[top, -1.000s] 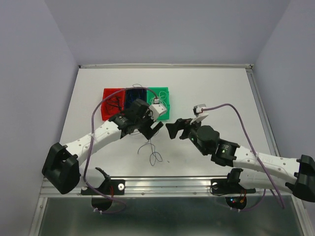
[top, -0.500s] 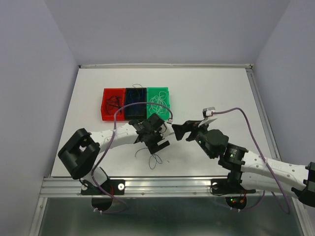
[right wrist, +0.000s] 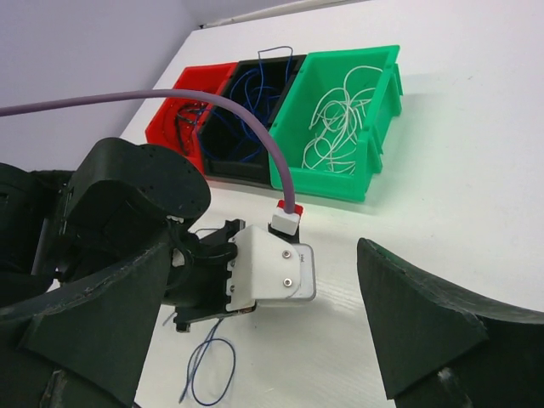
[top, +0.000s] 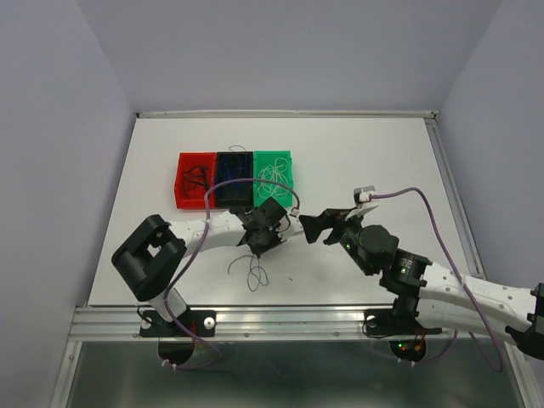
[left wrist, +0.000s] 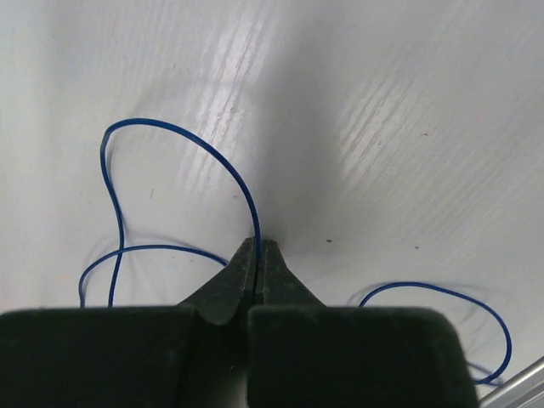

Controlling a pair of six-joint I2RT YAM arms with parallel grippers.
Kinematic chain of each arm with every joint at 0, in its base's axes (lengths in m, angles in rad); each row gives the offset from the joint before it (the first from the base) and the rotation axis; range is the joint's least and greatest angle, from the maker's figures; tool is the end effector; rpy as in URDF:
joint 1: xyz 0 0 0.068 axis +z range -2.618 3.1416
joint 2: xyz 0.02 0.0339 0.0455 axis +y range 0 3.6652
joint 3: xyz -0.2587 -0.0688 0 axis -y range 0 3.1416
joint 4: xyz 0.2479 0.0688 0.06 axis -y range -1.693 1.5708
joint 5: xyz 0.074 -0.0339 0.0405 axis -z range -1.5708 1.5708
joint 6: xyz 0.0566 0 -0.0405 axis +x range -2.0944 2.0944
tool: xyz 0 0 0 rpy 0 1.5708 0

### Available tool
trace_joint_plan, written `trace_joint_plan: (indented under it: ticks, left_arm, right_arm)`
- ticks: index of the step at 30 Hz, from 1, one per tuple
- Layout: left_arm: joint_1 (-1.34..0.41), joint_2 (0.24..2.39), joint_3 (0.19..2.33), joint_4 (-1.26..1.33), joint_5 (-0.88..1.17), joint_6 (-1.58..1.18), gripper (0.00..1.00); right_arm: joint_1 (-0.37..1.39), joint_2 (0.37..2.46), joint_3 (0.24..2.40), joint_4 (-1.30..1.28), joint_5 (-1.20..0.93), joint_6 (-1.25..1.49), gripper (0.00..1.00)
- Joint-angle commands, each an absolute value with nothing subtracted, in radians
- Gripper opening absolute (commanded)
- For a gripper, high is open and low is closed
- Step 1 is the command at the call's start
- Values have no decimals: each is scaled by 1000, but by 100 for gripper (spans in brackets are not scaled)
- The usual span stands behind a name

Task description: Untangle the cables

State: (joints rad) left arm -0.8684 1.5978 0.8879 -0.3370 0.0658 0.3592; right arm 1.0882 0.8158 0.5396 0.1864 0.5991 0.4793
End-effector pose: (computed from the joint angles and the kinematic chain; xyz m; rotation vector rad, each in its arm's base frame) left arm 0.2035 -0.2462 0.1431 1.5388 2.1436 -0.2622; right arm 0.1294 0.1781 0.2812 -0.0496 1.6910 0.6944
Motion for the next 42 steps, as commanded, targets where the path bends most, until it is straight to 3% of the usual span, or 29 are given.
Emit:
trace_joint_plan:
  ticks: [1,12,22,42]
  left_arm:
    - [-858,1542,943,-345,17,359,0]
    - [-566,1410,1311,-504,75,405,0]
    - [-437,1511,1673,-629,92,437,0]
    - [-319,1710,1988,-610,120,436,0]
  right_arm:
    - [1095,793,512,215,617,485,95]
    - [1095,781,503,219,624,482,95]
    - [1095,784,505,225,630,480,95]
    - [1097,762,492,229,624,474,94]
